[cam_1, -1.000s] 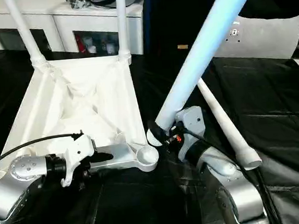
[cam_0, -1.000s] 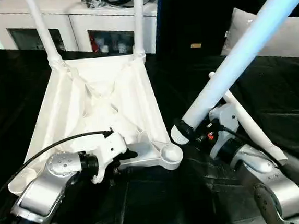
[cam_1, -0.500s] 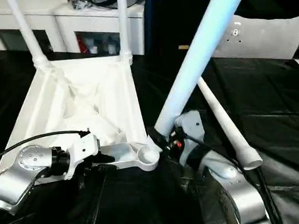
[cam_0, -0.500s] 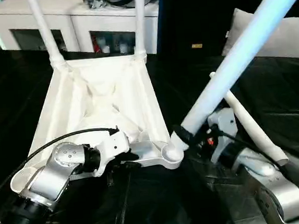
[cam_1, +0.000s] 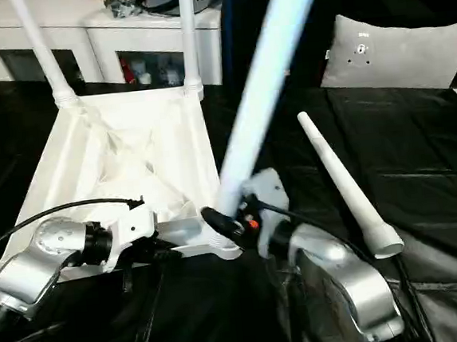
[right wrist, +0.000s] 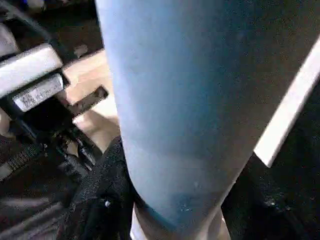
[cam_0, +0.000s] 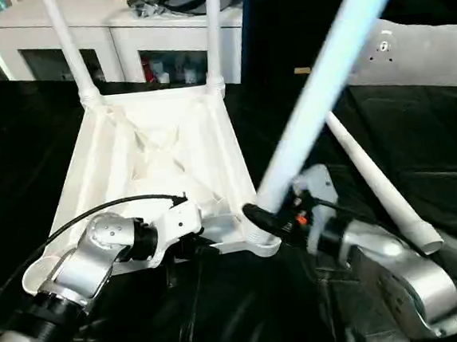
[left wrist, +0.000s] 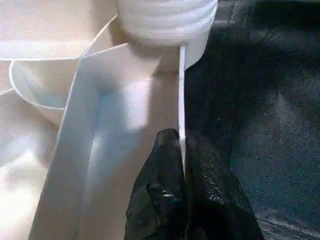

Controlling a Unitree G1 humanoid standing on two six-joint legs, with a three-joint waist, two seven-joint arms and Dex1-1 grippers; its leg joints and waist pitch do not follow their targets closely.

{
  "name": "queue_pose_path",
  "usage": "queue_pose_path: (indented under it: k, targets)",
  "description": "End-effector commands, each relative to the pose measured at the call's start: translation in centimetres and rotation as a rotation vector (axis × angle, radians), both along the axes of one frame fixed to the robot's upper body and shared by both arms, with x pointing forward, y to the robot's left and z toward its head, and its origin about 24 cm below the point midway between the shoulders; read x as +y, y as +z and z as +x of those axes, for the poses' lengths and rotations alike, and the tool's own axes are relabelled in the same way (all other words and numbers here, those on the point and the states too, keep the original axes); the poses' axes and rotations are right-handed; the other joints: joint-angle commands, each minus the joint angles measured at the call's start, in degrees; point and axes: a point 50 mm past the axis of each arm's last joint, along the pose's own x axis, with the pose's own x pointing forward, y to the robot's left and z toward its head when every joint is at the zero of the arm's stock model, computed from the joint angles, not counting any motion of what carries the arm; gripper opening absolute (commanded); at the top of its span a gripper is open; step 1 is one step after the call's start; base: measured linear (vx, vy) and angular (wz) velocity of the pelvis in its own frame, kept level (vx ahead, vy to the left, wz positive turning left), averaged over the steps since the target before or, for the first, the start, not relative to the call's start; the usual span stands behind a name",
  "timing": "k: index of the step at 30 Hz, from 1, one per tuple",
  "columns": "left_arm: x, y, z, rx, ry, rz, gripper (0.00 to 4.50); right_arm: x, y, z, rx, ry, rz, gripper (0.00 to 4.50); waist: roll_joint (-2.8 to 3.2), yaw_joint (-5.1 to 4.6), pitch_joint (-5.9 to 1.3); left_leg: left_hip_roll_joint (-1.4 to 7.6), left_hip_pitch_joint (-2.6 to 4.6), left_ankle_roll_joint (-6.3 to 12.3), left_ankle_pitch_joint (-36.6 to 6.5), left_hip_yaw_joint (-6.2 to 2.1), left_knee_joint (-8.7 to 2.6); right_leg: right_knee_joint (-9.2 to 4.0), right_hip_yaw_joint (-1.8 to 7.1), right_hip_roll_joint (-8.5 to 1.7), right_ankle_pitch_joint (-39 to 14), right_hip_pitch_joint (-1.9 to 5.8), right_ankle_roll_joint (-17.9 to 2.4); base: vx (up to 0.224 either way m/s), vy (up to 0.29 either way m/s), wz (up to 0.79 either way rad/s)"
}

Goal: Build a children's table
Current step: Insert table leg to table base

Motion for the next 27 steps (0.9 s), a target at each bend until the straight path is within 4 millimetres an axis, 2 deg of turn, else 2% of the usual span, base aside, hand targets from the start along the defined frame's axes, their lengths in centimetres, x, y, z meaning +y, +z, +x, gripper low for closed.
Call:
queue_pose_path:
  k: [1,4,6,7,9,10,12,13,17,25,27]
  targets:
    - [-0.1,0.2,0.0,-0.008,-0.01,-0.014,0.0,0.0,-0.6,0.2,0.035,0.029,-0.069,1.89,0.37,0.04,-3.24,2.82,0.34,-1.47,-9.0,-0.51,-4.36,-4.78,3.15,-5.45,-3.6,1.45,-11.2,0.0,0.0,0.0]
    - [-0.1,0.3,-0.1,-0.017,-0.024,-0.024,0.0,-0.1,-0.7,0.4,0.061,0.042,-0.109,1.89,0.42,0.11,-3.23,2.85,0.28,-1.34,-8.5,-0.48,-4.36,-4.78,3.2,-5.54,-3.6,1.48,-10.9,0.0,0.0,0.0]
    - [-0.1,0.3,-0.2,-0.025,-0.029,-0.028,0.0,-0.4,-0.7,0.4,0.071,0.05,-0.132,1.89,-0.34,0.05,-3.26,2.87,0.24,-0.93,-7.7,-0.36,-4.32,-4.78,3.21,-5.47,-2.7,1.61,-10.7,0.0,0.0,0.0]
    - [-0.1,0.2,-0.2,-0.027,-0.032,-0.03,0.0,-0.5,-0.8,0.4,0.073,0.052,-0.141,1.89,-0.14,0.18,-3.23,2.86,0.2,-0.87,-7.5,-0.42,-4.32,-4.68,3.21,-5.56,-2.8,1.66,-10.7,0.0,0.0,0.0]
    - [0.0,0.2,-0.4,-0.029,-0.036,-0.032,0.0,-1.0,-0.7,0.3,0.088,0.045,-0.16,1.89,-0.15,0.19,-3.16,2.87,0.29,-0.9,-8.1,-0.34,-4.37,-4.88,3.2,-5.54,-4.6,1.52,-10.2,0.0,0.0,0.0]
    - [0.0,0.2,-0.4,-0.029,-0.036,-0.032,0.0,-1.0,-0.7,0.3,0.09,0.044,-0.16,1.89,-0.37,0.16,-3.15,2.85,0.27,-0.83,-8.1,-0.31,-4.38,-4.95,3.22,-5.55,-4.9,1.55,-10.1,0.0,0.0,0.0]
    - [0.0,0.2,-0.4,-0.029,-0.036,-0.032,0.0,-1.1,-0.7,0.3,0.095,0.045,-0.164,1.89,-0.28,0.15,-3.07,2.84,0.31,-0.9,-8.5,-0.3,-4.41,-5.12,3.25,-5.61,-6.9,1.43,-9.6,0.0,0.0,0.0]
    - [0.1,0.2,-0.3,-0.032,-0.026,-0.027,0.0,-1.5,-0.5,0.0,0.109,0.053,-0.162,1.89,-0.49,0.16,-3.04,2.87,0.33,-0.86,-8.6,-0.29,-4.43,-5.19,3.28,-5.62,-7.8,1.41,-9.4,0.0,0.0,0.0]
    - [0.2,0.2,-0.2,-0.03,-0.014,-0.032,0.0,-1.7,-0.2,-0.4,0.117,0.069,-0.157,1.89,-0.42,0.25,-3.06,2.91,0.3,-0.57,-8.1,-0.3,-4.42,-5.21,3.32,-5.6,-7.4,1.42,-9.1,0.0,0.0,0.0]
    - [-0.1,0.2,-0.3,0.006,-0.001,-0.072,0.0,-1.9,-0.8,-0.2,0.113,0.028,-0.156,1.89,-0.47,0.13,-3.07,2.88,0.25,-0.71,-8.0,-0.25,-4.44,-5.19,3.22,-5.59,-7.5,1.28,-9.5,0.0,0.0,0.0]
    - [-0.1,0.2,-0.3,0.031,0.004,-0.072,0.53,-2.0,-0.8,-0.1,0.108,0.02,-0.147,1.89,-0.45,0.11,-3.06,2.85,0.29,-0.73,-8.1,-0.23,-4.44,-5.22,3.23,-5.61,-7.9,1.25,-9.6,0.0,0.0,0.0]
